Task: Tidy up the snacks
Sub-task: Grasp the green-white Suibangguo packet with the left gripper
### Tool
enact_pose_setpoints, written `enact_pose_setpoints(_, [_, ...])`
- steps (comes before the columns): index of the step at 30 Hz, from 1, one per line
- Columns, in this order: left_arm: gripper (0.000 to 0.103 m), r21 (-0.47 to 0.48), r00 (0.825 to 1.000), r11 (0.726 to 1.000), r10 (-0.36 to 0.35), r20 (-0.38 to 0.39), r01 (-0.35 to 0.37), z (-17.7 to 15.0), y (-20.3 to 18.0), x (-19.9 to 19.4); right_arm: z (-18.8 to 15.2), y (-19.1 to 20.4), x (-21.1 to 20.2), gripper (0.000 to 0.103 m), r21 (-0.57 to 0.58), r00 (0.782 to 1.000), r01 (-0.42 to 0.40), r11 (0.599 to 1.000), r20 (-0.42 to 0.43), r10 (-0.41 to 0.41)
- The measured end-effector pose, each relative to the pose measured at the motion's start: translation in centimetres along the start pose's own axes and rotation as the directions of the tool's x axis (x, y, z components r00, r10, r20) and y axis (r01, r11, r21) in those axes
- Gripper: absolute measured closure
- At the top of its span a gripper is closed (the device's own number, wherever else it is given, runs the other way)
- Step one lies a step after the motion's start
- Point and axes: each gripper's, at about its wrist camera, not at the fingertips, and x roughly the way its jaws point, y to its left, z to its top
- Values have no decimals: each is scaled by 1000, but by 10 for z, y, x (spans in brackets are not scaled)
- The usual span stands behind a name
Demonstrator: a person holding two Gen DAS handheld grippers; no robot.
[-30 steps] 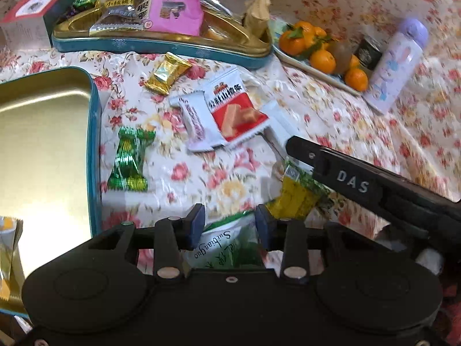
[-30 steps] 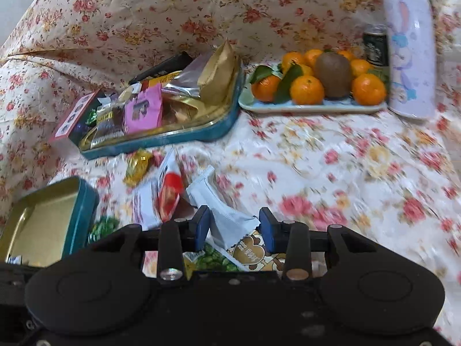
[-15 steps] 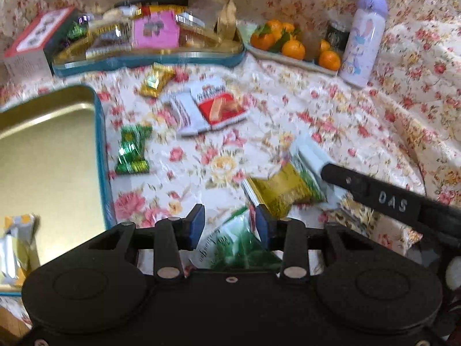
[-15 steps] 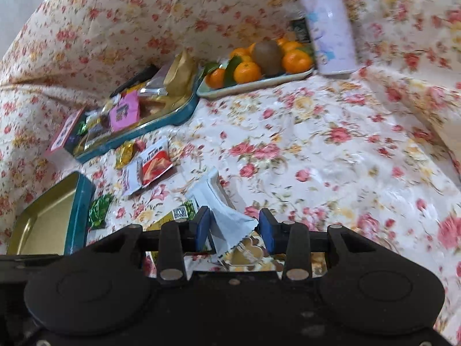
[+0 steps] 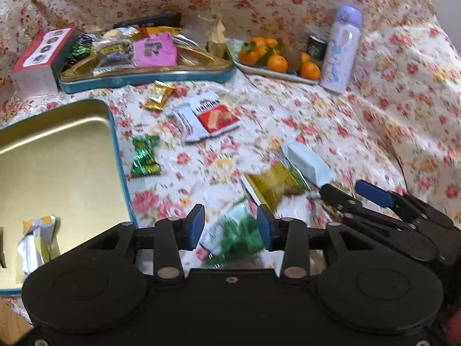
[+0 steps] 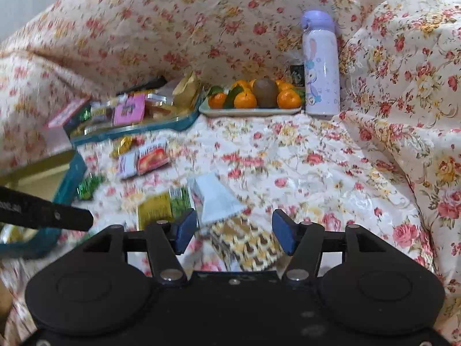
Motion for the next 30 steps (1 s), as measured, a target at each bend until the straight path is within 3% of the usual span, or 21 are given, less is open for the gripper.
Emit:
enact_pose_setpoints(9, [53,1,999,1000,10,-46,-10,-10,-2,14,-18,4,5,36,-44,999,31,999,-32,-33])
enact_pose_setpoints(15, [51,-5,998,1000,18,-52,-18,-9,1,19,-30,13,4,30,-95,998,70,993,-3,-70])
enact_pose_setpoints(19, [50,-36,996,999,-12,-91,8,-11,3,25,-31,12,5,28,-83,998,67,994,0,-68])
enact_pose_setpoints(30, [47,18,997,1000,18,-76,-17,-18,-9,28,-32,11,5,25,-81,998,61,995,7,-61])
